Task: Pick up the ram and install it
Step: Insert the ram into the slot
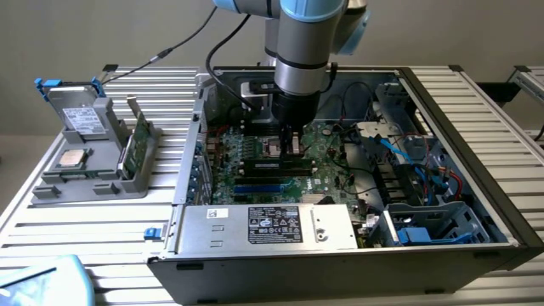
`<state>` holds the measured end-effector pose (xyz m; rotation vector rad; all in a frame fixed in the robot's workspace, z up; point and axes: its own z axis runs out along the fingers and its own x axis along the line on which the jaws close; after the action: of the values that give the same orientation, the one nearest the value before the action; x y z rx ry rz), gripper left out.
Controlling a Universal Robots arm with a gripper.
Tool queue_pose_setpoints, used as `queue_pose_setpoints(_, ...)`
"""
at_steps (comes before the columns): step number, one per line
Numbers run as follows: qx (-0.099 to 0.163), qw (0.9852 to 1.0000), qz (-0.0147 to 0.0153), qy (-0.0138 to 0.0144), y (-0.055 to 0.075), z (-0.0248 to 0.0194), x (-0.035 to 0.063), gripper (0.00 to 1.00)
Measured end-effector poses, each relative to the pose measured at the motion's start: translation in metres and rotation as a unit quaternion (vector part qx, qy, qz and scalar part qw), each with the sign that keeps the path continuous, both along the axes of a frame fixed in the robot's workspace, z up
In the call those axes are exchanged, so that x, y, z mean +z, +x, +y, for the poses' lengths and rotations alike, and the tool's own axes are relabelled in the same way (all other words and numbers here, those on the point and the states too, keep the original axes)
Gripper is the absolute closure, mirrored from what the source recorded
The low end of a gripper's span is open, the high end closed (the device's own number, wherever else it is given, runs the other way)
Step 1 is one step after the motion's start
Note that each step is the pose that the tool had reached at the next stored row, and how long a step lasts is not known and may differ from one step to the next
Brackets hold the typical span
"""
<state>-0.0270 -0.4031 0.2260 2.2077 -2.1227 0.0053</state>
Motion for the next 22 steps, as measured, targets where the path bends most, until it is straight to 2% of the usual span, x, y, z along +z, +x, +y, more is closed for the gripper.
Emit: queue_pose_setpoints(22,0.007,1.0000,0.0000,0.0000,0.0008,-0.0013,-0.0011,0.86)
